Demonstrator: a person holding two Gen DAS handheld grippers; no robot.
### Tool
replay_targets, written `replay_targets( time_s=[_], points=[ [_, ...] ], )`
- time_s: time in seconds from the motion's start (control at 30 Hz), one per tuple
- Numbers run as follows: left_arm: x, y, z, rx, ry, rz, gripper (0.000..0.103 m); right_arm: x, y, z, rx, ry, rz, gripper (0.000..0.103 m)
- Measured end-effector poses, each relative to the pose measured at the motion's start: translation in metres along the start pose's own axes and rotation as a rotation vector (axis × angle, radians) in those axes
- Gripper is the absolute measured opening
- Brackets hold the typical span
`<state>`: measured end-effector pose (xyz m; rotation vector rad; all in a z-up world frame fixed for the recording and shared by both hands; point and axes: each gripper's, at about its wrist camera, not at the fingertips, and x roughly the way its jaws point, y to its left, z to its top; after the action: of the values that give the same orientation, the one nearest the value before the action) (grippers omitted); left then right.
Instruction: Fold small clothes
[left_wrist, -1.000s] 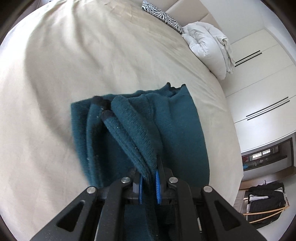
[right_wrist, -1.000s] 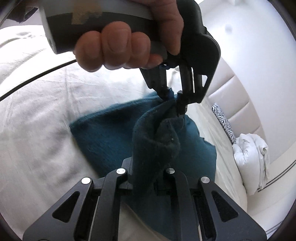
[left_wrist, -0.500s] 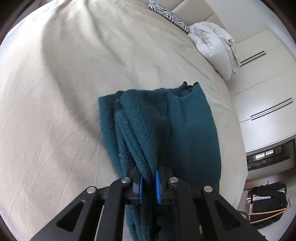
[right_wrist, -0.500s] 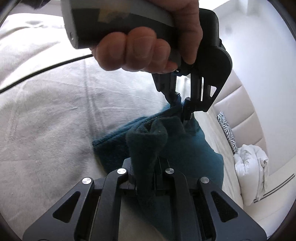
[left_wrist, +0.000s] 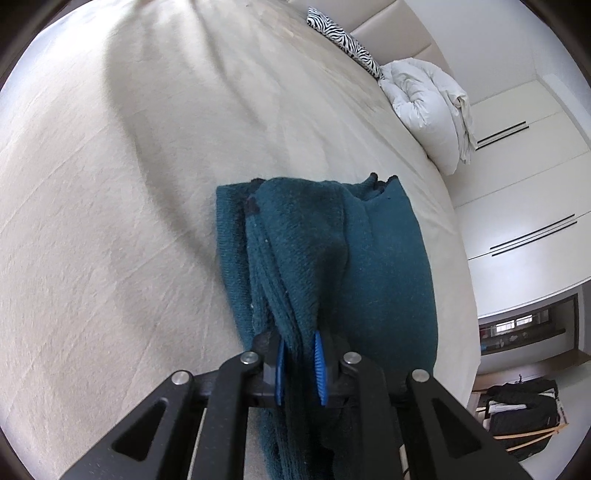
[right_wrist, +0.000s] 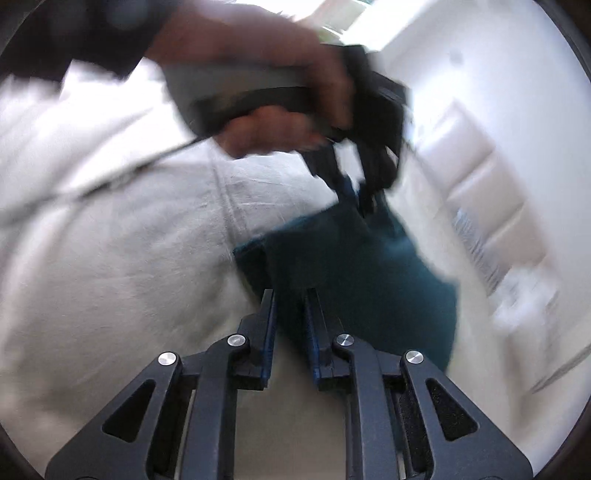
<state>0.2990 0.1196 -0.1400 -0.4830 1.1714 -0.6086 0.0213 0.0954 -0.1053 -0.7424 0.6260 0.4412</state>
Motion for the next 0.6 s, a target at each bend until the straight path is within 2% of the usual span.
replay_targets(
  time_s=[0.1, 0.17, 0.2, 0.23, 0.3, 0.37, 0.4, 0.5, 0.6],
  points=[
    [-0.003, -0.001, -0.002, -0.014, -0.007, 0.001, 0.018, -0.007, -0.054, -0.007, 0.212, 0.008, 0.124, 0.015],
    [-0.012, -0.006, -0.004, -0.001, -0.027, 0.037, 0.021, -0.007, -0.099, -0.024, 0.403, 0.005, 0.208, 0.015],
    [-0.021, -0.013, -0.005, 0.022, -0.057, 0.090, 0.030, -0.005, -0.111, -0.030, 0.461, 0.005, 0.230, 0.015],
    [-0.030, -0.017, -0.007, 0.044, -0.089, 0.145, 0.038, -0.001, -0.138, -0.042, 0.579, 0.010, 0.272, 0.015],
    [-0.049, -0.032, -0.012, 0.089, -0.166, 0.264, 0.041, 0.007, -0.170, -0.059, 0.730, 0.012, 0.337, 0.015],
    [-0.061, -0.048, -0.018, 0.128, -0.221, 0.328, 0.041, 0.020, -0.201, -0.081, 0.908, 0.017, 0.424, 0.015],
    [-0.063, -0.062, -0.024, 0.174, -0.236, 0.336, 0.041, 0.031, -0.217, -0.094, 1.015, 0.022, 0.489, 0.015],
    [-0.046, -0.103, -0.044, 0.316, -0.231, 0.380, 0.041, 0.049, -0.239, -0.113, 1.199, 0.031, 0.635, 0.015],
    [-0.013, -0.119, -0.062, 0.390, -0.186, 0.432, 0.042, 0.077, -0.242, -0.132, 1.345, 0.063, 0.792, 0.015]
  ],
)
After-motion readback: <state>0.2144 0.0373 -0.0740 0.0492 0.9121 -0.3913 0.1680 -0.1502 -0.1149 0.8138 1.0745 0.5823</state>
